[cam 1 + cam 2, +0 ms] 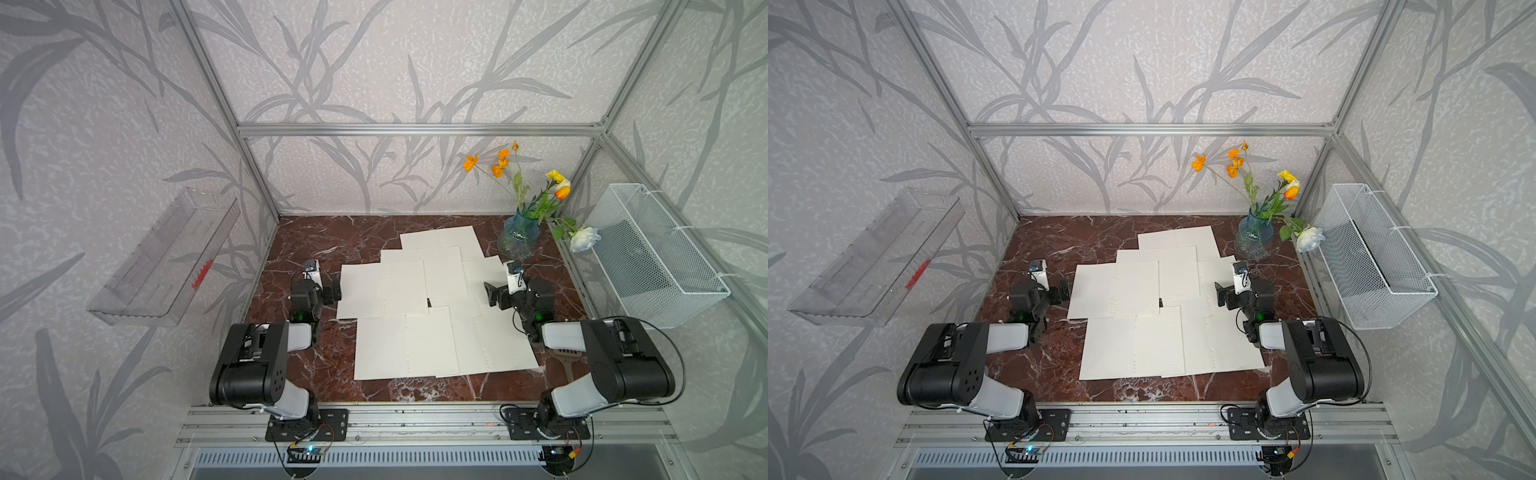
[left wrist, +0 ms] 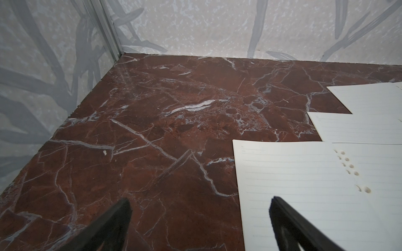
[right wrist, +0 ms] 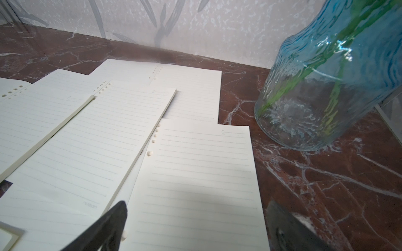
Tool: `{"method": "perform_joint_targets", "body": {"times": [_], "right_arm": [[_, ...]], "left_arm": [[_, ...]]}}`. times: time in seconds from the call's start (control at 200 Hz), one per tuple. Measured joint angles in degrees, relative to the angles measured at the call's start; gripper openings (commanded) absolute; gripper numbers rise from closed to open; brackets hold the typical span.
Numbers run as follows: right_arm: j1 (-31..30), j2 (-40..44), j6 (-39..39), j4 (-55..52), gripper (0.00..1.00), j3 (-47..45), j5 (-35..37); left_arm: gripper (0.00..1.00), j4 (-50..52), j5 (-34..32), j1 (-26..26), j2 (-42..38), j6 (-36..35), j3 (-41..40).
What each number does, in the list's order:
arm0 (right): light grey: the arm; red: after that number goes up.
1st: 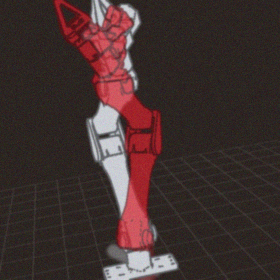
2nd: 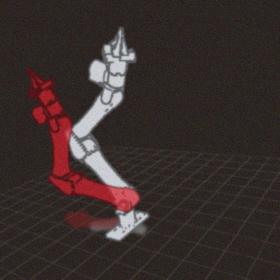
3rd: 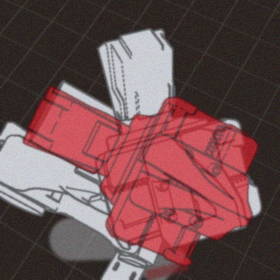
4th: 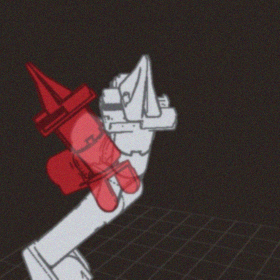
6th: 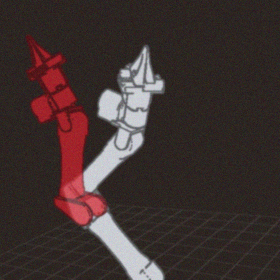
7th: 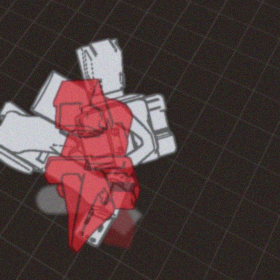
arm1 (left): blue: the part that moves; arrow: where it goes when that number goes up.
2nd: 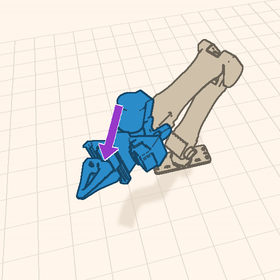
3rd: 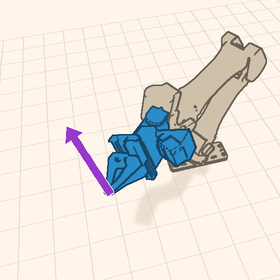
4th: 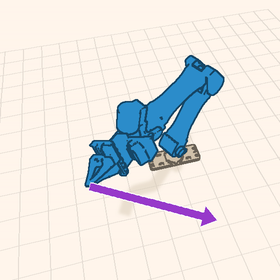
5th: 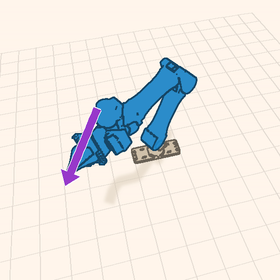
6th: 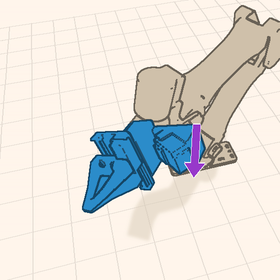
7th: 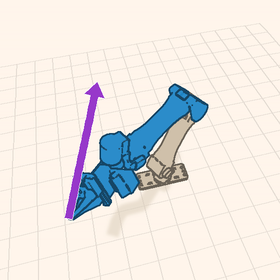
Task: Close the notebook
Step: Close the notebook at the center of the board.
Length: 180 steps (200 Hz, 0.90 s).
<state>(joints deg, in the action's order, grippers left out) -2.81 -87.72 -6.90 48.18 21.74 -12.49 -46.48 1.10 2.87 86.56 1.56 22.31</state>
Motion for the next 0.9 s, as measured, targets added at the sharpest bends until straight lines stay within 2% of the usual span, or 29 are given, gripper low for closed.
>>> {"method": "perform_joint_targets", "body": {"times": [0.17, 0.295, 0.46, 0.635, 0.79, 0.9], "right_arm": [[0.00, 0.00, -0.02, -0.11, 0.99, 0.15, -0.07], [0.00, 0.46, -0.02, -9.35, 0.99, 5.64, -0.17], [-0.68, 4.57, 0.02, -23.89, 0.99, 16.61, 0.22], [-3.76, 11.91, 0.48, -30.34, 0.99, 18.16, 1.75], [-9.07, 16.26, 2.21, -36.50, 0.99, 18.88, 7.76], [-14.40, 17.88, 2.71, -42.47, 0.99, 21.59, 16.41]], "left_arm": [[1.00, 1.20, -0.55, -0.02, 0.00, 0.07, 0.28], [1.00, 7.69, -0.39, -0.02, -1.27, -0.02, 3.02], [1.00, 15.78, -0.63, -0.09, -8.79, 0.46, 6.88], [1.00, 24.15, -1.75, -0.26, -16.81, 4.94, 8.79], [1.00, 34.71, -6.58, -0.96, -23.23, 13.20, 13.42], [1.00, 40.79, -10.19, -1.01, -28.59, 19.23, 16.15]]}}
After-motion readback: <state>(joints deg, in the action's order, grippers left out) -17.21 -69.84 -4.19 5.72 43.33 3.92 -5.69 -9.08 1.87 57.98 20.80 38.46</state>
